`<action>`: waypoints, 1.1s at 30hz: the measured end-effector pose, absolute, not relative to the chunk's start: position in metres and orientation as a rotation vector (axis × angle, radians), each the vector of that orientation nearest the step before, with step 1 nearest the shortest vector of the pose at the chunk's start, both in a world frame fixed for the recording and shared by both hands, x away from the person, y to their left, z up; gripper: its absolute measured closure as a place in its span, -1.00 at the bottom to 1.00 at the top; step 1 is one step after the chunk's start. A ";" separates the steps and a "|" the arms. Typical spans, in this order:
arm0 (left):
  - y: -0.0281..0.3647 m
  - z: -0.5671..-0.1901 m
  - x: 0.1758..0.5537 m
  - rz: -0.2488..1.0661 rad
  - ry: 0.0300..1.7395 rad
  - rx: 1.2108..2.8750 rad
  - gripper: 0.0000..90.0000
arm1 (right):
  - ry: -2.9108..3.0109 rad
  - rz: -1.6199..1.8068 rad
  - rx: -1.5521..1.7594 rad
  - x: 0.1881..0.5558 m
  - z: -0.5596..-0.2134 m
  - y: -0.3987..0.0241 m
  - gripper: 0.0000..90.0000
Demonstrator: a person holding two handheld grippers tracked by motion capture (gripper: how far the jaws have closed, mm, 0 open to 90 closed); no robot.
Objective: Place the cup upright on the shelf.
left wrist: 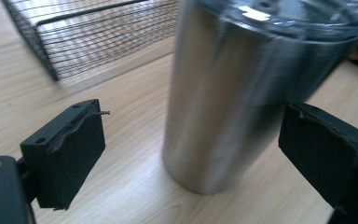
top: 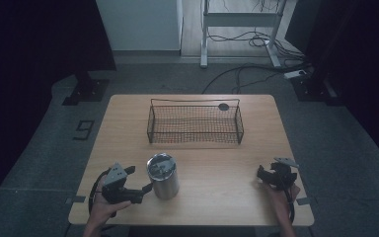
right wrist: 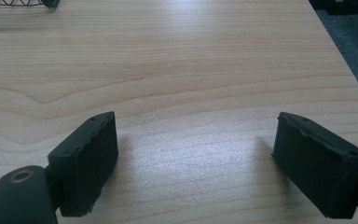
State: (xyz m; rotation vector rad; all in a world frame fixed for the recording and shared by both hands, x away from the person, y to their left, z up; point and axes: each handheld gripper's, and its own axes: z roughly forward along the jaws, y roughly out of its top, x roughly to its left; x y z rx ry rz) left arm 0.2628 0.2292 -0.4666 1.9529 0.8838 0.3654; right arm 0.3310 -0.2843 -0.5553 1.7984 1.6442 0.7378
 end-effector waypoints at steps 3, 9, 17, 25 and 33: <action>0.224 -0.467 0.263 0.352 0.865 1.962 -0.87 | 1.645 0.737 1.799 0.331 -0.555 -0.284 -0.70; 0.208 -0.469 0.265 0.346 0.842 1.980 -0.88 | 1.645 0.736 1.800 0.331 -0.555 -0.284 -0.70; 0.188 -0.475 0.270 0.354 0.848 1.984 -0.87 | 1.645 0.736 1.799 0.331 -0.555 -0.284 -0.70; 0.177 -0.478 0.277 0.363 0.868 1.956 -0.94 | 1.644 0.734 1.800 0.331 -0.555 -0.284 -0.70; 0.162 -0.482 0.283 0.422 0.911 1.957 -0.99 | 1.644 0.734 1.800 0.331 -0.555 -0.284 -0.70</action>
